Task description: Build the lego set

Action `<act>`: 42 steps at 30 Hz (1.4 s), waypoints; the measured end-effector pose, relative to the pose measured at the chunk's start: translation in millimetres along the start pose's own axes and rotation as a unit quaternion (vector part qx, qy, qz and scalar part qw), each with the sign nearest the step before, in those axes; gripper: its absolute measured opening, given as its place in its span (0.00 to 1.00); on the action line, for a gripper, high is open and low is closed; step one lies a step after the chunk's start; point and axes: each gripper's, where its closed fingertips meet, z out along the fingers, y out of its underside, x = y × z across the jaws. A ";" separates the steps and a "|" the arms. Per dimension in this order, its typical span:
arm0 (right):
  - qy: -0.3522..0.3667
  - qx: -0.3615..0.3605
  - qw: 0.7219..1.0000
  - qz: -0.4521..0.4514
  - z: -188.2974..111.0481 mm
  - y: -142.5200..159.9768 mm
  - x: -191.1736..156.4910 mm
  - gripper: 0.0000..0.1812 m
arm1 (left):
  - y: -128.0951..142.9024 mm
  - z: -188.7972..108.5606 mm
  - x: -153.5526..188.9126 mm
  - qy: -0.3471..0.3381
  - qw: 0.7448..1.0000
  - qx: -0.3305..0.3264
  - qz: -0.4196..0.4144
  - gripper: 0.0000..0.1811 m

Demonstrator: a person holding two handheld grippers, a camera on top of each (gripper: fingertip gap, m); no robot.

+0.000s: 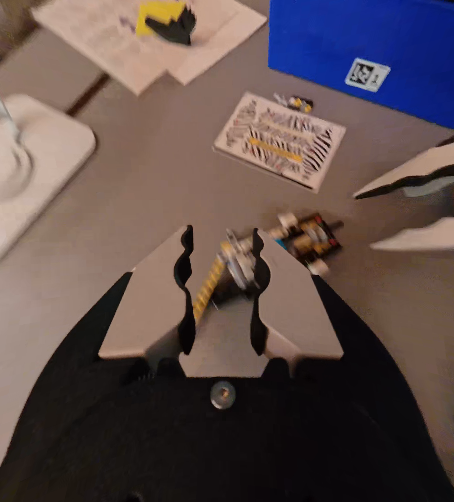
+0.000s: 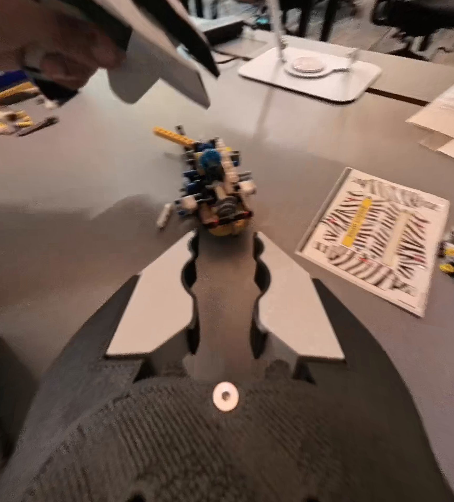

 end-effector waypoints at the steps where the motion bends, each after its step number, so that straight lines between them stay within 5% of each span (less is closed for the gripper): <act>1: -0.022 -0.004 1.000 -0.007 1.3 -1.9 -13.3 0.17 | 18.3 -11.4 14.8 0.017 0.999 -0.003 -0.037 0.22; 4: -0.056 -0.020 0.998 -0.025 8.5 -2.6 -48.1 0.15 | 61.9 -32.4 66.9 0.103 0.988 -0.001 -0.118 0.23; 8: -0.056 -0.067 0.994 -0.064 27.4 11.1 -73.8 0.15 | 99.6 -32.8 65.1 0.065 0.994 -0.022 -0.089 0.23; 12: -0.016 -0.068 0.990 -0.120 41.9 2.6 -73.0 0.11 | 71.7 -28.4 36.4 0.036 0.998 0.034 -0.028 0.27; 18: -0.011 -0.104 0.989 -0.105 55.3 9.9 -65.2 0.09 | 46.8 16.3 -32.9 -0.009 0.999 0.028 0.021 0.37; 27: -0.038 -0.131 0.986 -0.099 67.9 22.6 -68.0 0.07 | 20.7 16.6 17.7 0.211 0.976 0.042 -0.032 0.39; 36: -0.079 -0.135 0.983 -0.096 56.9 28.9 -71.1 0.01 | 44.3 32.5 35.6 0.189 0.977 -0.038 0.087 0.36; 42: -0.115 -0.135 0.973 -0.146 28.7 43.0 -84.6 0.01 | 51.0 26.9 53.7 0.193 0.975 -0.052 0.094 0.35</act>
